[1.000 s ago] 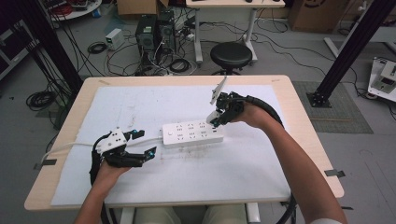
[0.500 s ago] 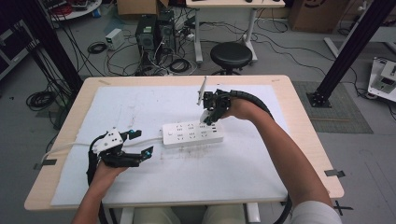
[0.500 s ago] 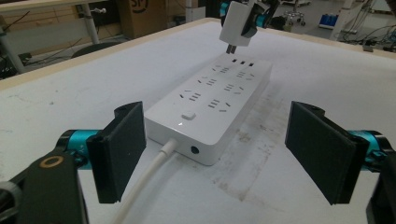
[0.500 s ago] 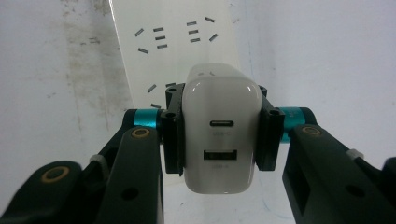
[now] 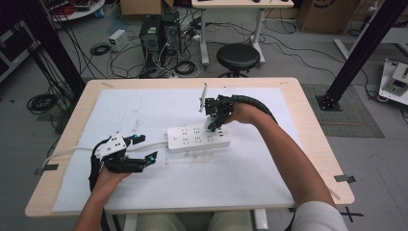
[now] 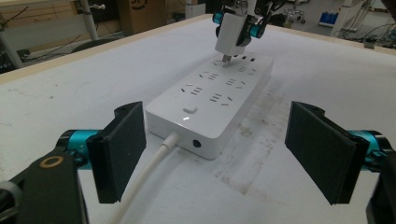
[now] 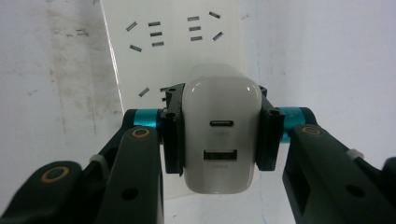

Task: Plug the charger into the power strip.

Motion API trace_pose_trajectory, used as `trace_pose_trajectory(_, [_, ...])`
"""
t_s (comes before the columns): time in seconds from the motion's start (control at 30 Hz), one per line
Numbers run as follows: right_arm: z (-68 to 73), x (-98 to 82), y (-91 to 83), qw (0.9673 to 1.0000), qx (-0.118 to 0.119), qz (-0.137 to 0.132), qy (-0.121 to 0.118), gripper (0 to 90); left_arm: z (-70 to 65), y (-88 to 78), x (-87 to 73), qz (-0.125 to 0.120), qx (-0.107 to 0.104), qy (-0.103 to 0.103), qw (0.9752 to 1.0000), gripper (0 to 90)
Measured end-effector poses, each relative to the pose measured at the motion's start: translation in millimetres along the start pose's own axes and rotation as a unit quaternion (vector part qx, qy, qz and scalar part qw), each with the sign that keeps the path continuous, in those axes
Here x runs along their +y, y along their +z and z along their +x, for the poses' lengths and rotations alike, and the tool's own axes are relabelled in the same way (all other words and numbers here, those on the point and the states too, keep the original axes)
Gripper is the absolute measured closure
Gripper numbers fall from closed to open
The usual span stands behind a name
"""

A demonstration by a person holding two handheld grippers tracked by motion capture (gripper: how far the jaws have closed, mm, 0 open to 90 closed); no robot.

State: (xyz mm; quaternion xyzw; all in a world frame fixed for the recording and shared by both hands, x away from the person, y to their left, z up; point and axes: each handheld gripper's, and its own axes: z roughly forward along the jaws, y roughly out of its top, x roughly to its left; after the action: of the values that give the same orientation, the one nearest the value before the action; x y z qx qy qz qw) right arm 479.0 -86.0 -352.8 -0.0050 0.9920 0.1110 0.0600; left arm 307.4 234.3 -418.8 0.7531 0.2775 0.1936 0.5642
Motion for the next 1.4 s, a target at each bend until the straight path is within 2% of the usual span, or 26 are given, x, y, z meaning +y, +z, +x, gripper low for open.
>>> trace_pose_trajectory(0.1, [-0.4,2.8,0.7,1.0,0.0,0.003,-0.009,63.4,0.3,0.2,-0.3,-0.002,0.001,-0.002,1.0,20.4])
trace_pose_trajectory(0.23, [2.2,12.4,2.2,0.999,-0.003,0.025,-0.037,63.4,0.9,0.0,-0.6,-0.003,0.002,-0.001,1.0,20.4])
trace_pose_trajectory(0.37, [2.7,18.0,2.6,0.9978,-0.004,0.043,-0.051,63.5,1.0,-0.7,-0.7,-0.003,0.001,-0.002,1.0,20.4])
trace_pose_trajectory(0.67, [2.2,21.8,5.8,0.9972,0.002,0.056,-0.05,63.5,1.7,-0.7,-2.3,-0.003,0.002,-0.004,1.0,20.4])
trace_pose_trajectory(0.77, [2.0,28.1,7.1,0.9954,0.005,0.074,-0.06,63.6,1.4,-0.5,-2.2,-0.004,0.001,-0.003,1.0,20.4])
trace_pose_trajectory(0.93, [-0.4,34.6,8.5,0.9935,0.015,0.097,-0.056,63.7,1.8,-2.2,-2.8,-0.005,0.003,-0.005,1.0,20.4])
trace_pose_trajectory(1.1, [-1.2,35.5,10.2,0.9934,0.017,0.097,-0.059,63.7,2.3,-1.8,-3.9,-0.004,0.002,-0.007,1.0,20.4])
trace_pose_trajectory(1.27, [-2.7,34.6,10.8,0.994,0.022,0.098,-0.045,63.7,2.8,-1.6,-4.4,-0.005,0.001,-0.007,1.0,20.4])
trace_pose_trajectory(1.3, [0.0,34.5,16.9,0.9922,0.018,0.111,-0.055,63.8,2.8,-1.8,-4.6,-0.006,0.002,-0.007,1.0,20.4])
trace_pose_trajectory(1.4, [-0.9,35.3,17.3,0.9924,0.02,0.107,-0.056,63.8,3.9,-1.9,-5.7,-0.006,0.002,-0.008,0.9999,20.4])
